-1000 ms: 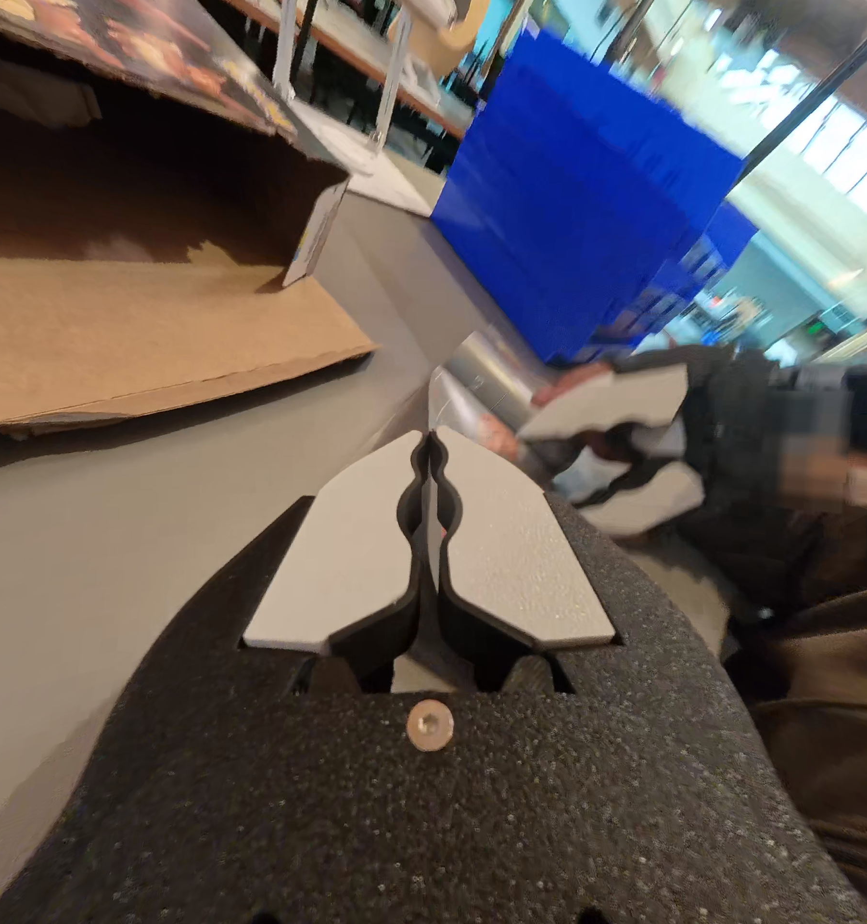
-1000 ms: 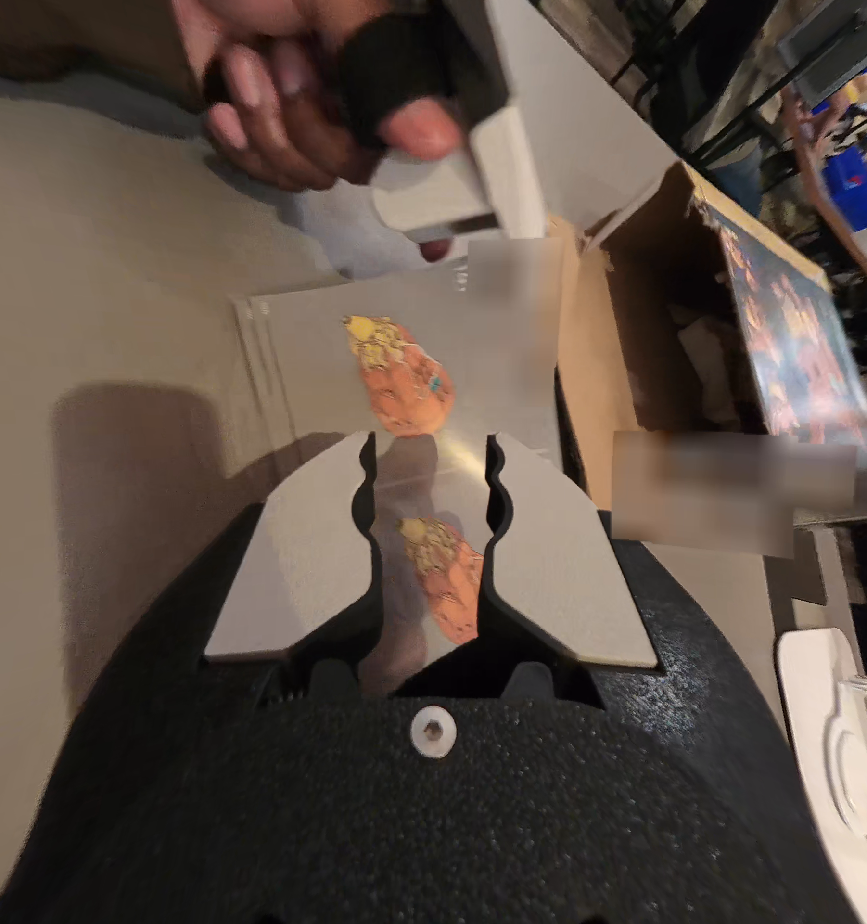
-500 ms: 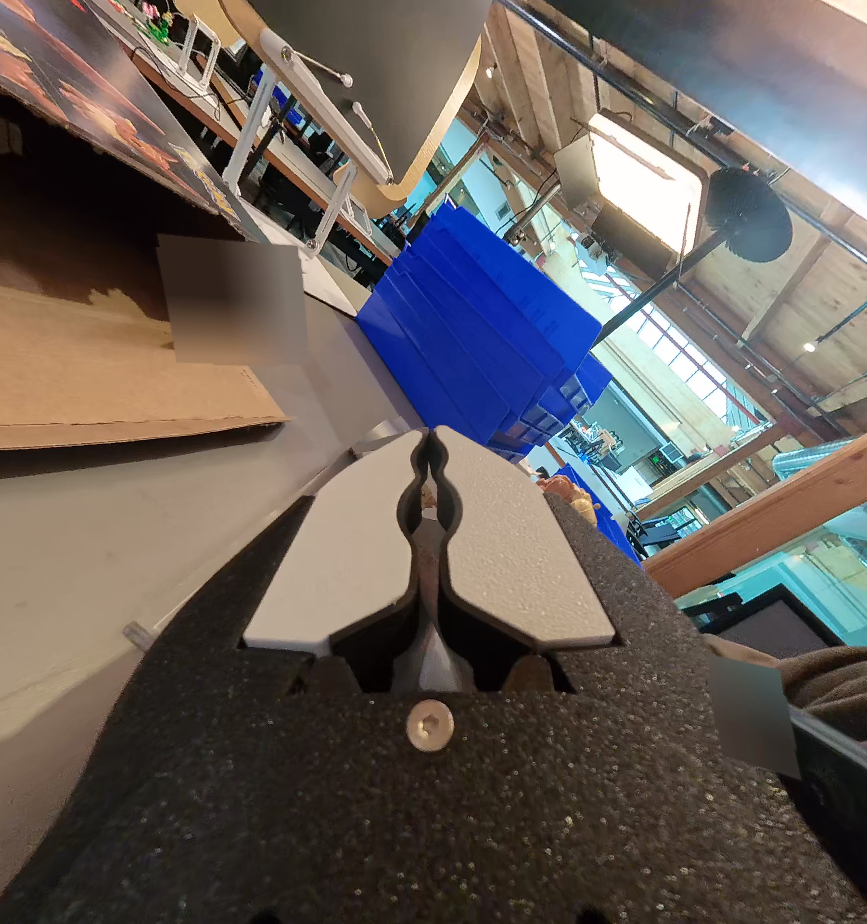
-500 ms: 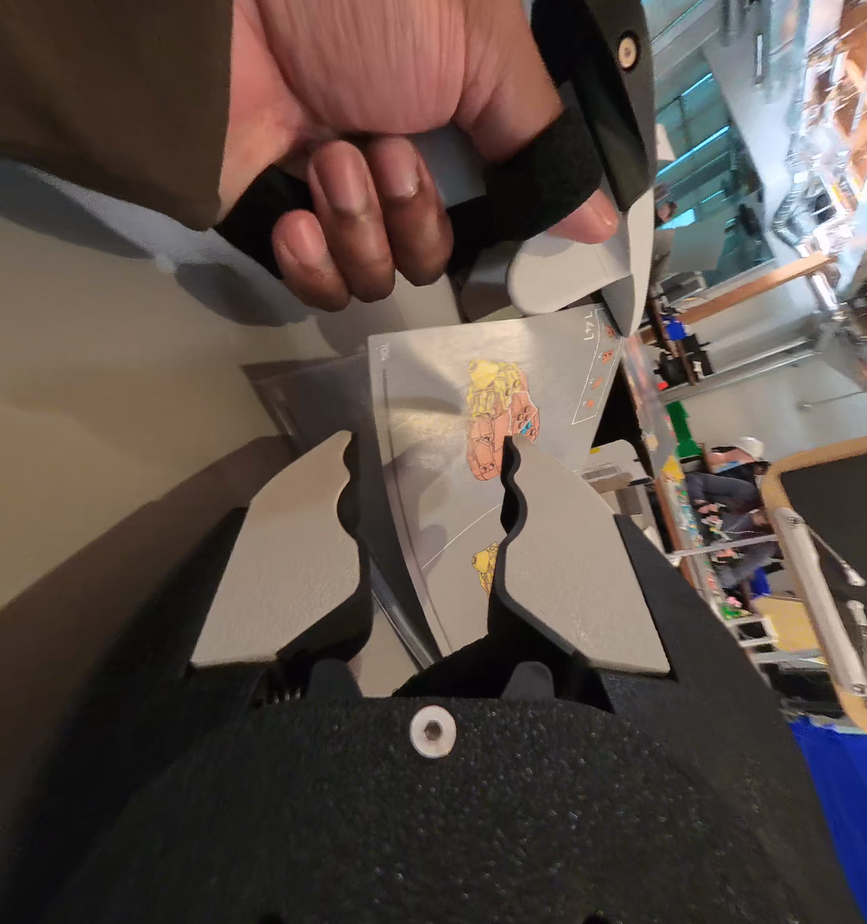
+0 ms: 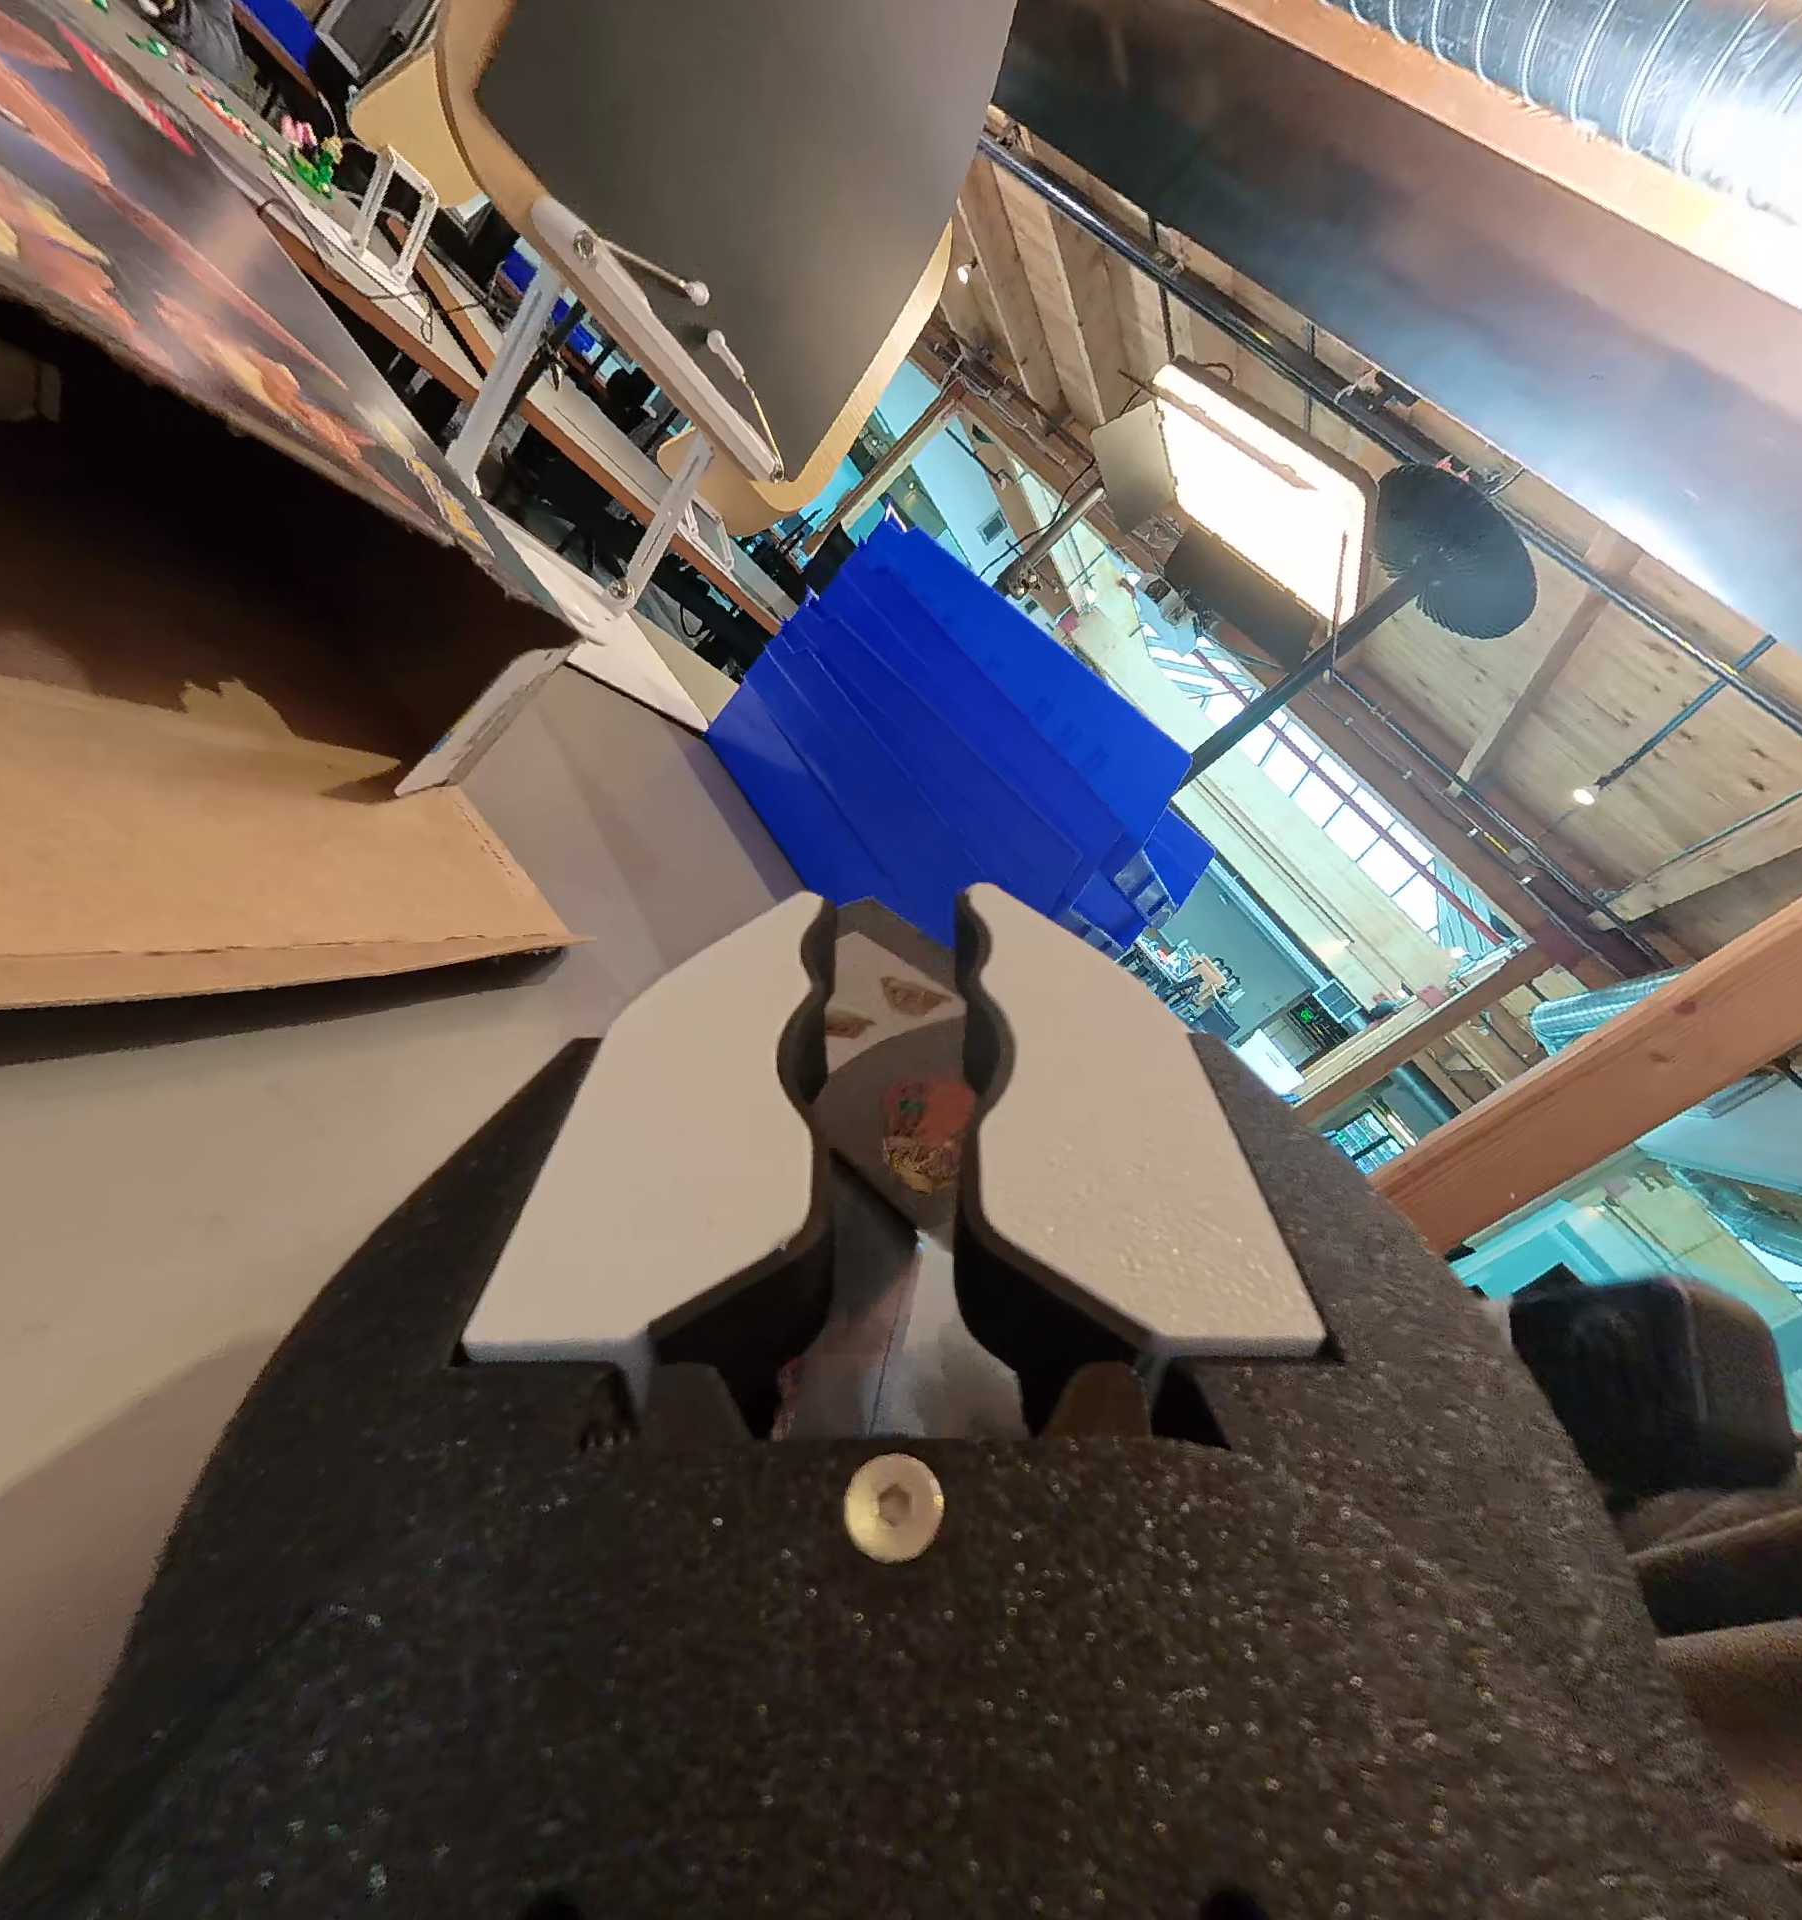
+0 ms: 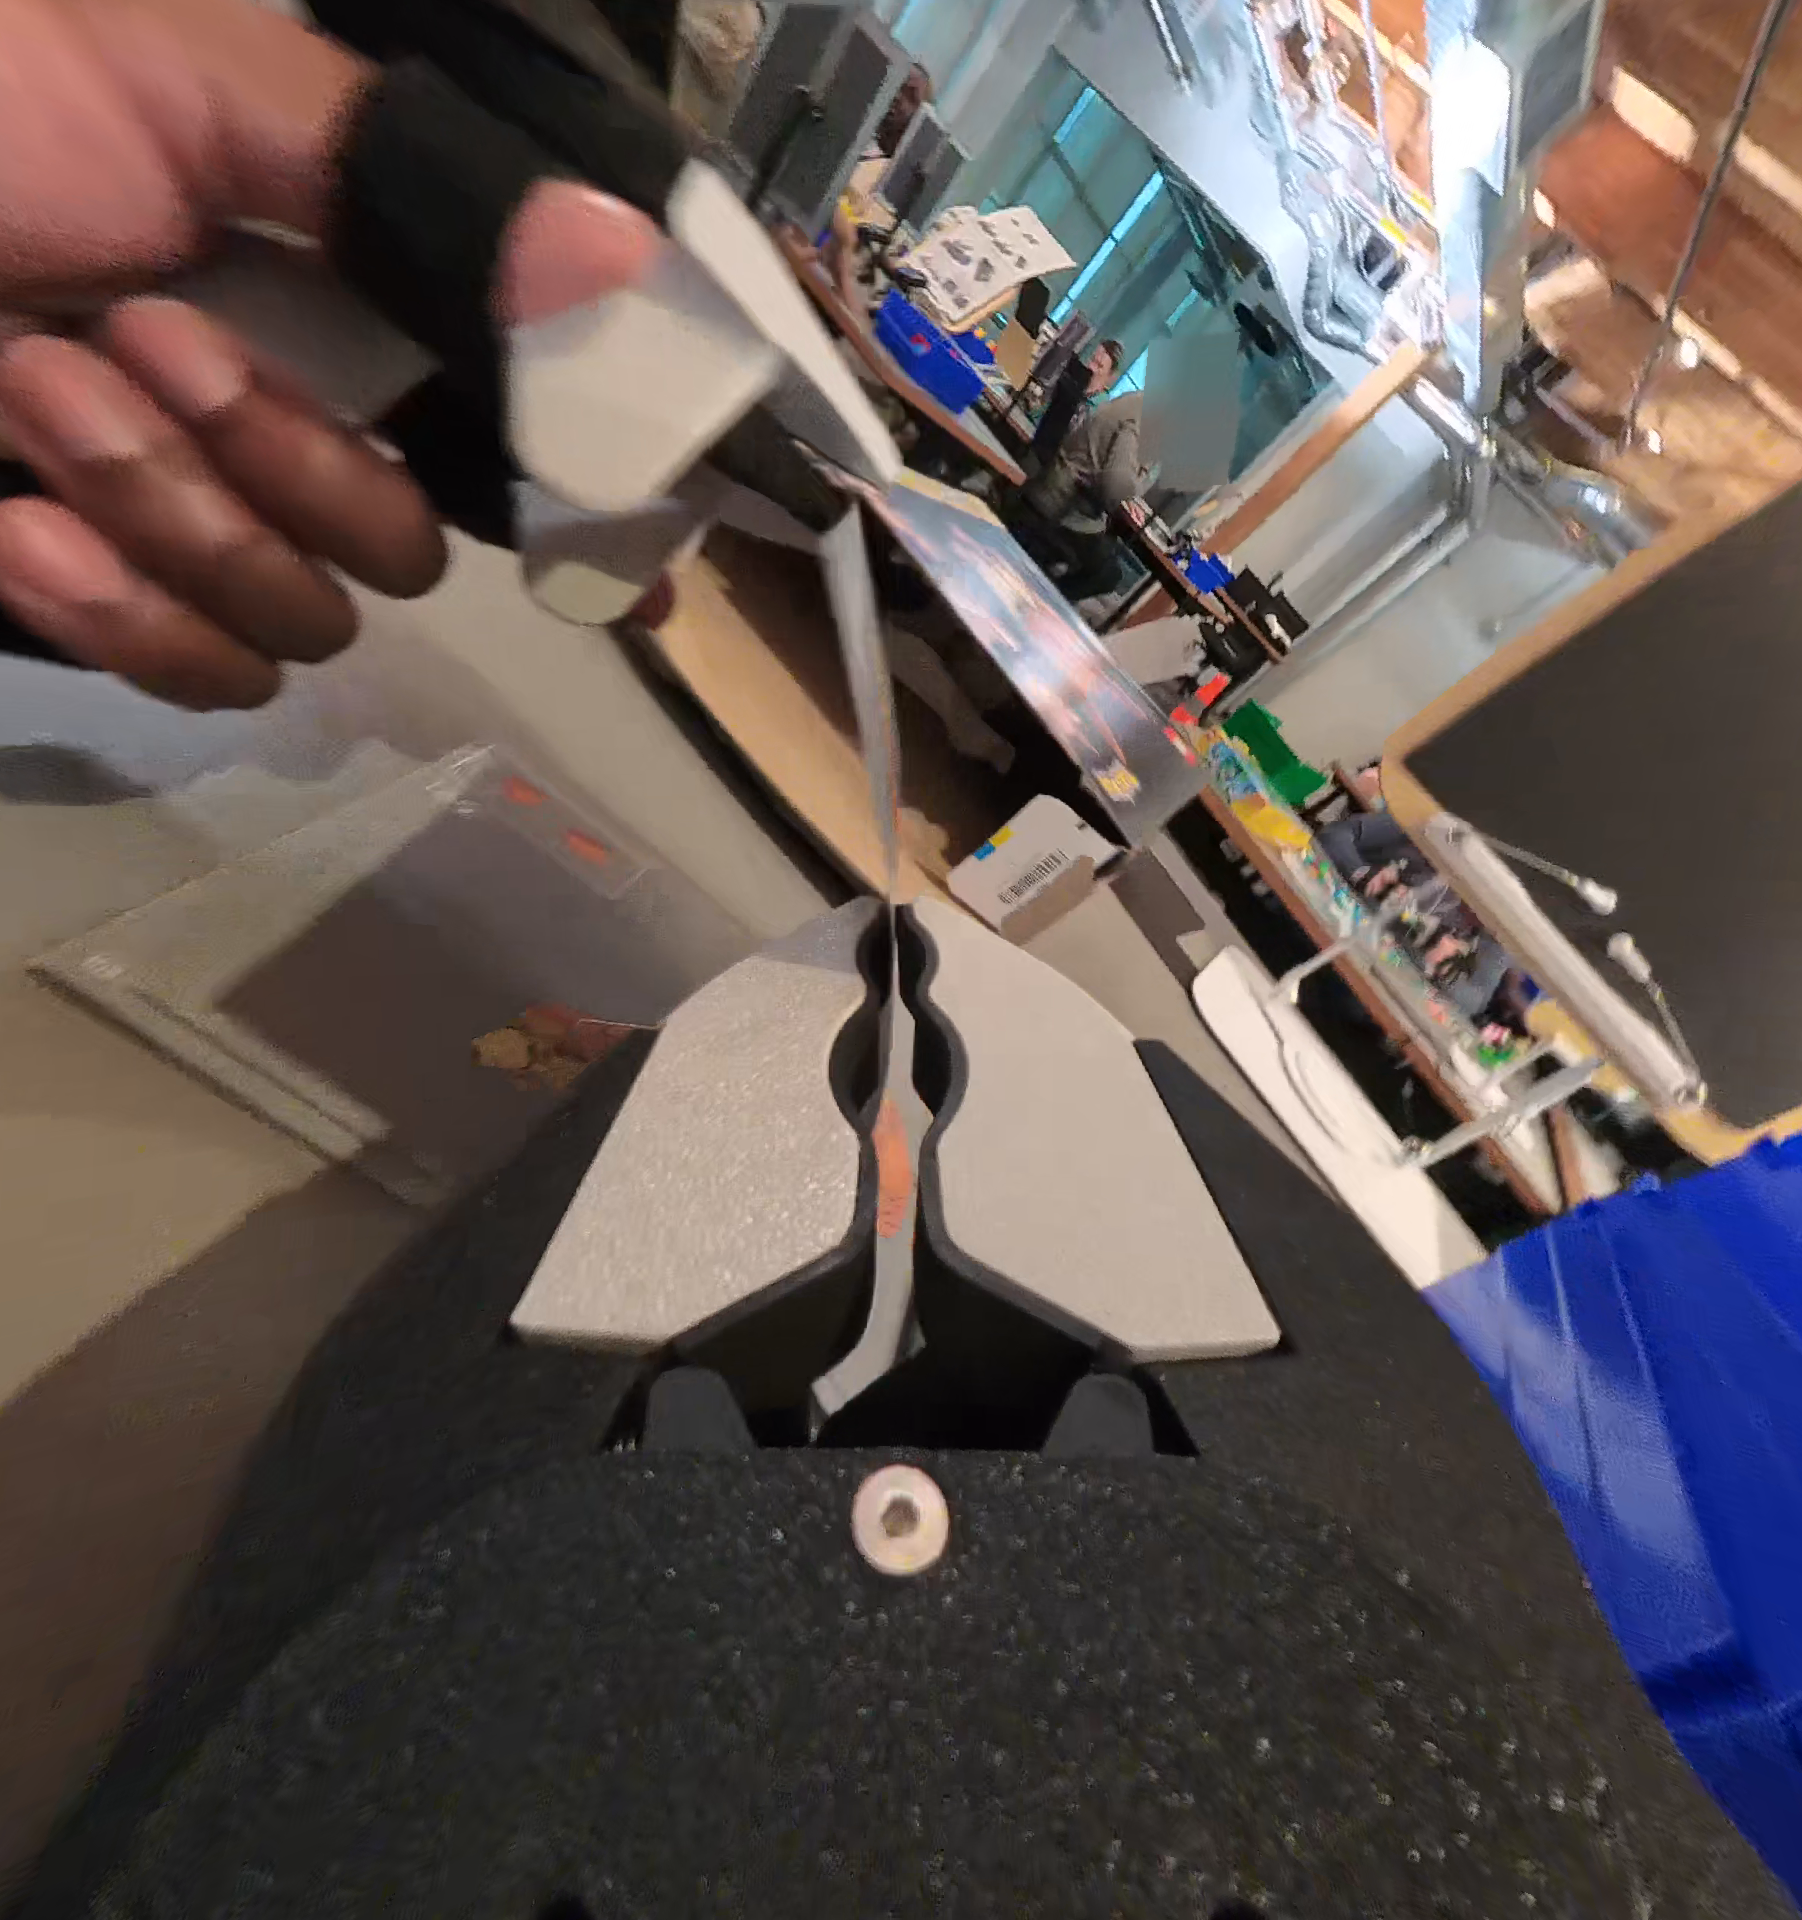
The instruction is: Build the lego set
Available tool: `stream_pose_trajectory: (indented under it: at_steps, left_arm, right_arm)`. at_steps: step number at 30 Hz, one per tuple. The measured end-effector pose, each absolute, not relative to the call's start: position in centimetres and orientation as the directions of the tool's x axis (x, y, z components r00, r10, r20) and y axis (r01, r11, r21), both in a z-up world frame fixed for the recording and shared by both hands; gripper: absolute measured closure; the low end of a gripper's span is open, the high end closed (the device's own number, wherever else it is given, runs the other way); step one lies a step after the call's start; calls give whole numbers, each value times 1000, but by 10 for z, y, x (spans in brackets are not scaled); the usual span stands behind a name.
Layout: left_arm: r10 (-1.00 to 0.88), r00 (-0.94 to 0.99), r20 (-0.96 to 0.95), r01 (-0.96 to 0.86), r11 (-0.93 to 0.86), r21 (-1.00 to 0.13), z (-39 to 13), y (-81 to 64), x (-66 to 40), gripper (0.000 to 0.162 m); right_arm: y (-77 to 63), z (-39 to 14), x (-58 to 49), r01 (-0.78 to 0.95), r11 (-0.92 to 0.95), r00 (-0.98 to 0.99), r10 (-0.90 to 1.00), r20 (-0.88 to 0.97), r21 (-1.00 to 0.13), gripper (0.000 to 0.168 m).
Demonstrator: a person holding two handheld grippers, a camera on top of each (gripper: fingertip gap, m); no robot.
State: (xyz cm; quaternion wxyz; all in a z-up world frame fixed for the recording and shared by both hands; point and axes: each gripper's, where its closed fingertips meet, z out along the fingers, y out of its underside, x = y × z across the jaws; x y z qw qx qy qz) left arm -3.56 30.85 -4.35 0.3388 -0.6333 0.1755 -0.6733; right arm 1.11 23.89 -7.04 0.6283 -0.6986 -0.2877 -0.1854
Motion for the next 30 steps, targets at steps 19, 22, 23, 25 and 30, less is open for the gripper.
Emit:
stream_pose_trajectory:
  at_steps: [19,22,23,25,30]
  left_arm:
    - [-766,125,630,143,-615,-776,-66,309,-42,129]
    - [-770,148,620,122,-608,-785,-70,310,-42,129]
    - [-773,164,613,109,-603,-790,-73,311,-42,129]
    - [-783,205,587,69,-586,-807,-81,312,-42,128]
    - [-814,251,523,3,-540,-842,-89,309,-38,126]
  right_arm:
    - [205,-84,180,560,-399,785,-25,619,-726,134]
    - [190,-77,186,633,-430,719,20,695,-643,126]
    - [186,-73,184,659,-422,701,44,712,-622,126]
    - [182,-70,169,719,-376,667,137,732,-585,128]
    - [189,-85,96,848,-180,522,438,732,-498,123]
